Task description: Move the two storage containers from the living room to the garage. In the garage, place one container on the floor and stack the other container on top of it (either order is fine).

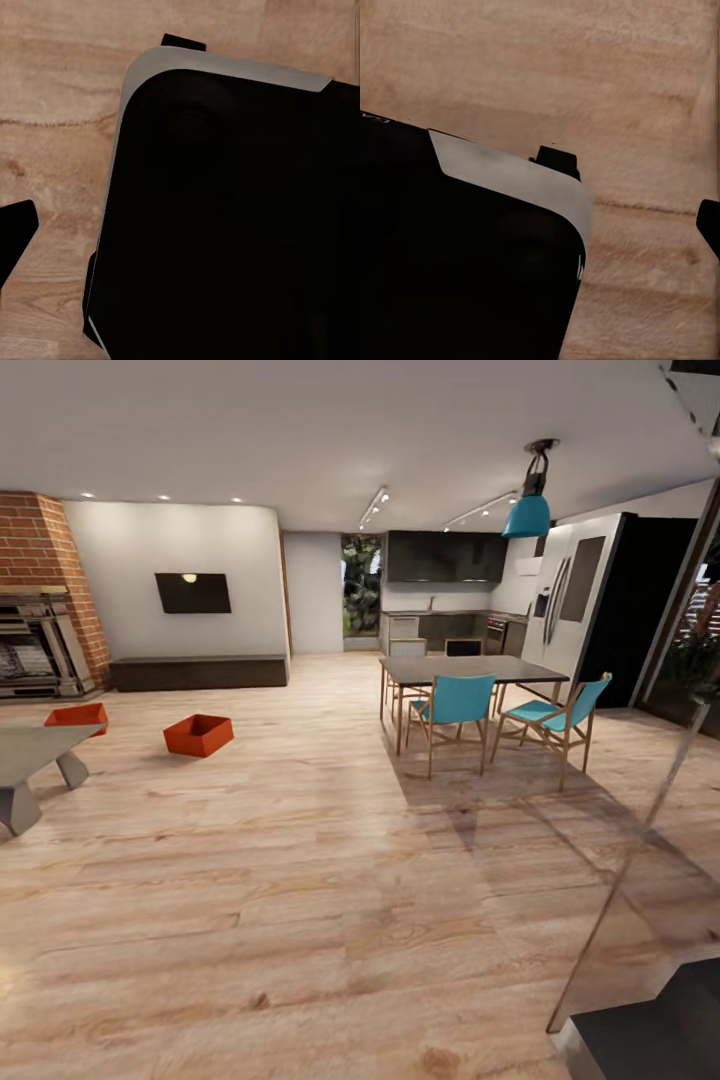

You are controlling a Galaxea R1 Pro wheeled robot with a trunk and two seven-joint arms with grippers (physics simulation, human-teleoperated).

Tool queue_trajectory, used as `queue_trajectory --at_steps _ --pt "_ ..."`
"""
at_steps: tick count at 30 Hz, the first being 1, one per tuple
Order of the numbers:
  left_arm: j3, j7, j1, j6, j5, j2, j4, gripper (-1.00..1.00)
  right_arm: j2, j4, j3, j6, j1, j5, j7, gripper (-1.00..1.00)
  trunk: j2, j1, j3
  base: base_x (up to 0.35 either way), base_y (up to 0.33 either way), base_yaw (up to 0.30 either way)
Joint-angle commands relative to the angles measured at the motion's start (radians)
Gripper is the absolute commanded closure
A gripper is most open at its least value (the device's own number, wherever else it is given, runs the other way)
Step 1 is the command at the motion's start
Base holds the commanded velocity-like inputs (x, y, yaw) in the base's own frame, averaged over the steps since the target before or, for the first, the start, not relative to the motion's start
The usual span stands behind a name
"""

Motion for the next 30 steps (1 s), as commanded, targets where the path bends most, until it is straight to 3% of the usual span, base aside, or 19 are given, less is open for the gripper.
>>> queue_trajectory --at_steps 1,22,30 --pt "0.002 0.001 0.000 0.003 0.004 0.000 -0.001 -1.00 0.000 0.003 0.007 -0.006 -0.001 -0.010 0.005 -1.00 0.000 0.001 -0.001 0.323 0.000 0.000" --pt "0.002 0.001 0.000 0.001 0.003 -0.001 -0.001 -1.00 0.002 0.003 0.001 -0.006 -0.001 -0.011 0.004 -1.00 0.000 0.001 -0.001 0.323 0.000 0.002" --pt "0.002 0.001 0.000 0.001 0.004 -0.001 -0.001 -1.00 0.002 0.003 0.004 -0.006 -0.001 -0.011 0.004 -1.00 0.000 0.001 -0.001 0.323 0.000 0.142"
